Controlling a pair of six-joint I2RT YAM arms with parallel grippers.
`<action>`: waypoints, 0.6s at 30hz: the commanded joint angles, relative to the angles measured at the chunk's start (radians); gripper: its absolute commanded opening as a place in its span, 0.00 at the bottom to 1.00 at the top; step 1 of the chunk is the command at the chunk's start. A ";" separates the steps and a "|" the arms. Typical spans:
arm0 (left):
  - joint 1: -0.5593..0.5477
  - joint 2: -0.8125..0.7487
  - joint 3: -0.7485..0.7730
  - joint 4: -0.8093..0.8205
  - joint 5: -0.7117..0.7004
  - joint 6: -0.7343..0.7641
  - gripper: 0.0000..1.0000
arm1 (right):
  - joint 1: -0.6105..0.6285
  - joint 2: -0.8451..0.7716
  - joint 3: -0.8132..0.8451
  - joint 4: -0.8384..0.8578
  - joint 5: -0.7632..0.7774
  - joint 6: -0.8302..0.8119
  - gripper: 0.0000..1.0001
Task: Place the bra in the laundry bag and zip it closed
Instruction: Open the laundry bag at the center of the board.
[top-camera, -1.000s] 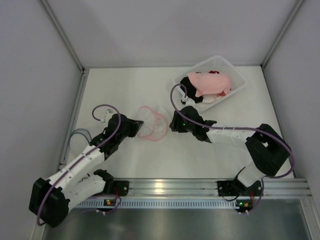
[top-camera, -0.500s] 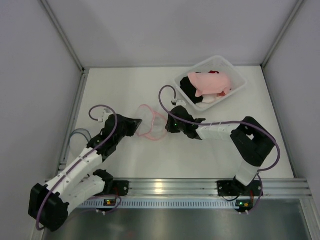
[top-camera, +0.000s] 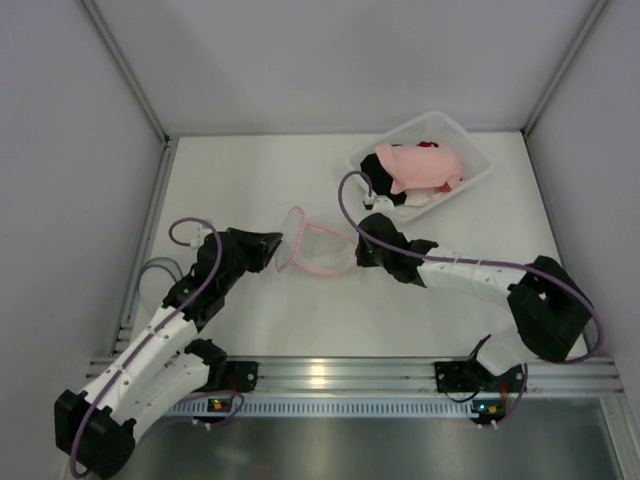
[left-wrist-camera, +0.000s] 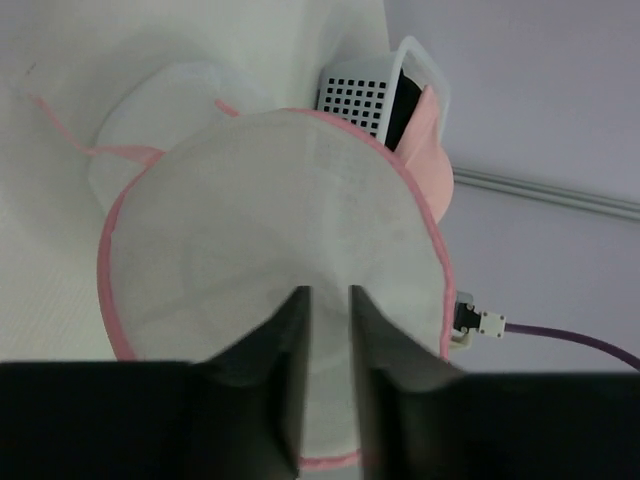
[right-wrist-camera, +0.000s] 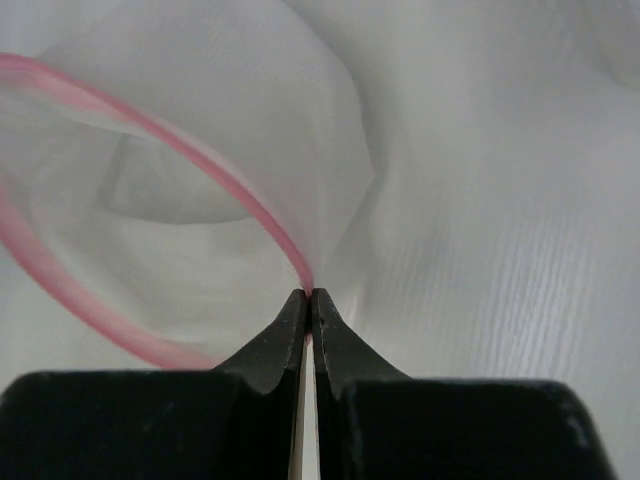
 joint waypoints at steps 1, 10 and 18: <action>0.010 -0.057 -0.003 -0.017 -0.001 -0.102 0.41 | -0.002 -0.119 -0.055 -0.117 0.032 -0.011 0.00; 0.026 -0.114 0.016 -0.060 -0.218 0.350 0.86 | -0.008 -0.196 -0.060 -0.275 -0.055 0.000 0.00; -0.074 0.150 0.322 -0.133 0.088 0.959 0.76 | -0.008 -0.297 0.097 -0.412 -0.055 -0.037 0.00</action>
